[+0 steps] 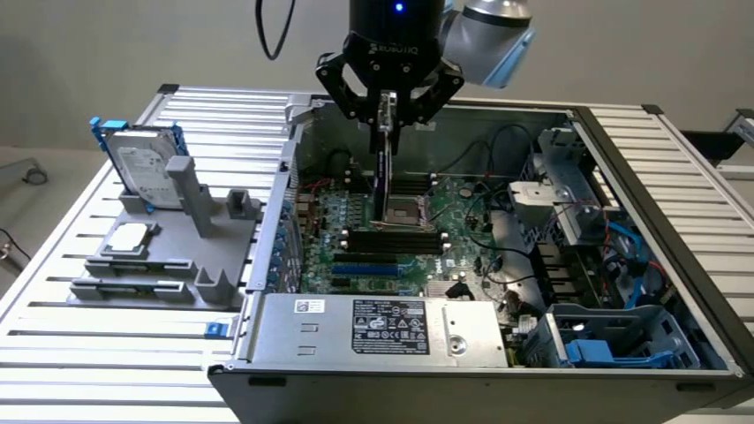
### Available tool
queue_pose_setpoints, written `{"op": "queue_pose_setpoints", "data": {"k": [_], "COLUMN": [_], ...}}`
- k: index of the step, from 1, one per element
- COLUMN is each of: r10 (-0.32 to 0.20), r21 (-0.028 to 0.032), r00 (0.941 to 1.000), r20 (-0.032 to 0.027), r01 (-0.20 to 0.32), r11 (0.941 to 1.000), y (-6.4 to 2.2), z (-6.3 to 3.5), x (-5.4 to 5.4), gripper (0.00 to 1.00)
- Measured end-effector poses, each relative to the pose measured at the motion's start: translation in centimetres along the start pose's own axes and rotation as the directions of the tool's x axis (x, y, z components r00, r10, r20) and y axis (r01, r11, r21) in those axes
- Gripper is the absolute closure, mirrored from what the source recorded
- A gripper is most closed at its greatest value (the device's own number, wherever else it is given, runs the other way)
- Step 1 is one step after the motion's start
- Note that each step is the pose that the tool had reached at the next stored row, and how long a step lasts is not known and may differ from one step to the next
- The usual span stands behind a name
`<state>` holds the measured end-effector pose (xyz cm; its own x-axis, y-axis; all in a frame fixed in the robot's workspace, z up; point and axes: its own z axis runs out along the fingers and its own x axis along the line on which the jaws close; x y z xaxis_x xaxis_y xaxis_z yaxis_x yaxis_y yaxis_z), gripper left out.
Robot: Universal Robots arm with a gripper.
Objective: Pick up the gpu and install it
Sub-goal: 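Pick up the gpu and move the gpu toward the slot, then insert the gpu into the slot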
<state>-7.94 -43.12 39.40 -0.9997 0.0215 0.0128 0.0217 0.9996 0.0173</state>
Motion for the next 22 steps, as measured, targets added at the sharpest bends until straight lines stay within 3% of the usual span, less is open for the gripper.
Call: {"op": "queue_pose_setpoints", "data": {"k": [15, 22], "r10": [0.000, -0.013], "r21": [-0.0001, 0.0001], "r00": [1.0000, 0.9999], "r20": [-0.0001, -0.0001], "r01": [0.000, 0.013], "r11": [1.0000, 0.9999], "y": [0.00, 0.02], "z": [0.04, 0.64], "x": [0.0, -1.1], "gripper": [0.74, 0.74]}}
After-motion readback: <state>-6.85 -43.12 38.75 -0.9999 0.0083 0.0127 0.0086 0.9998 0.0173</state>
